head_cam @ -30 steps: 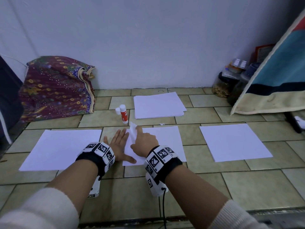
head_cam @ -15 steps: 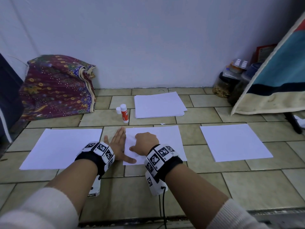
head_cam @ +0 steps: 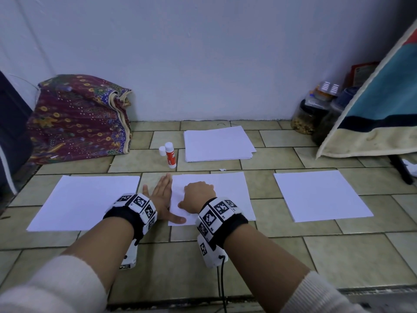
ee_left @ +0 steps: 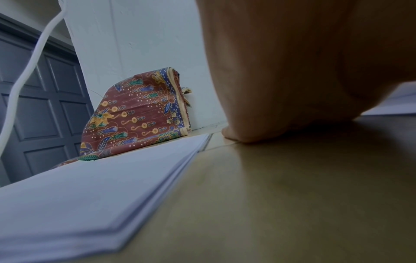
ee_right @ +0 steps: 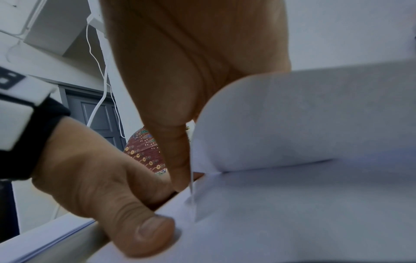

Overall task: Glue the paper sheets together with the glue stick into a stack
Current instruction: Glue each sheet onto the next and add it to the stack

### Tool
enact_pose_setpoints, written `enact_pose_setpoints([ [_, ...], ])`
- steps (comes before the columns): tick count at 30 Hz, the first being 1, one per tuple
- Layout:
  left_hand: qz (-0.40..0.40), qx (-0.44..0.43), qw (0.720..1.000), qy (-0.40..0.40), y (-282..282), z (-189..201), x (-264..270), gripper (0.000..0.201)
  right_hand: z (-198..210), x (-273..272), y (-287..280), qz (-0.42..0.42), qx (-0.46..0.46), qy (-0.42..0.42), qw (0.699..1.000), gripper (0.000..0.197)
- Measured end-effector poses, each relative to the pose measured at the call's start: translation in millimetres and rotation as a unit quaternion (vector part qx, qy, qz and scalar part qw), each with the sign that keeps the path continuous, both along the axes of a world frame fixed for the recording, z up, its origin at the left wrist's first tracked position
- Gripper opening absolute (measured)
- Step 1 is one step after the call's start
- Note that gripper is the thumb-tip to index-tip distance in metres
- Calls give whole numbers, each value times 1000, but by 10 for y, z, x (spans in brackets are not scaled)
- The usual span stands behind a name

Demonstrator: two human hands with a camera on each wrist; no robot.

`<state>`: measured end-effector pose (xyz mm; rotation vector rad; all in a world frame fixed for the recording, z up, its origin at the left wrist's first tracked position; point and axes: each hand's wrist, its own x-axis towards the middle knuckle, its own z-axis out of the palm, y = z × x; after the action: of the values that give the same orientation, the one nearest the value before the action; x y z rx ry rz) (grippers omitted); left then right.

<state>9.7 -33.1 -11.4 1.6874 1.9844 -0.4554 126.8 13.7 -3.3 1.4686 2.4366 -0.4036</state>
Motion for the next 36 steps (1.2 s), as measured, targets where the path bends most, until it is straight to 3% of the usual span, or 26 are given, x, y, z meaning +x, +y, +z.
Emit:
enact_pose_setpoints([
  [2, -2, 4, 1000, 0, 5, -18, -8, 131, -5, 5, 9, 5, -2, -2, 1000, 39],
  [6, -9, -6, 1000, 1, 18, -16, -14, 153, -9, 22, 13, 10, -12, 6, 1000, 39],
  [14, -11, -1, 1000, 4, 26, -40, -20, 138, 52, 47, -12, 9, -21, 13, 1000, 39],
  [16, -12, 6, 1000, 5, 22, -44, -19, 133, 91, 57, -32, 7, -31, 24, 999, 51],
  [19, -14, -7, 1000, -1, 14, -26, -45, 145, 163, 86, -77, 0, -47, 38, 998, 70],
  [24, -6, -14, 999, -43, -3, 40, -86, 148, 312, 173, -118, -15, -72, 22, 997, 42],
  [28, 0, -21, 998, -66, 32, 23, -119, 135, 373, 198, -168, 2, -75, -1, 997, 50],
  [33, -2, -19, 995, -96, 38, 17, -182, 139, 369, 197, -172, 11, -88, -26, 996, 58],
  [36, 25, 7, 993, -112, 76, 2, -139, 130, 366, 185, -166, 6, -96, -31, 995, 59],
])
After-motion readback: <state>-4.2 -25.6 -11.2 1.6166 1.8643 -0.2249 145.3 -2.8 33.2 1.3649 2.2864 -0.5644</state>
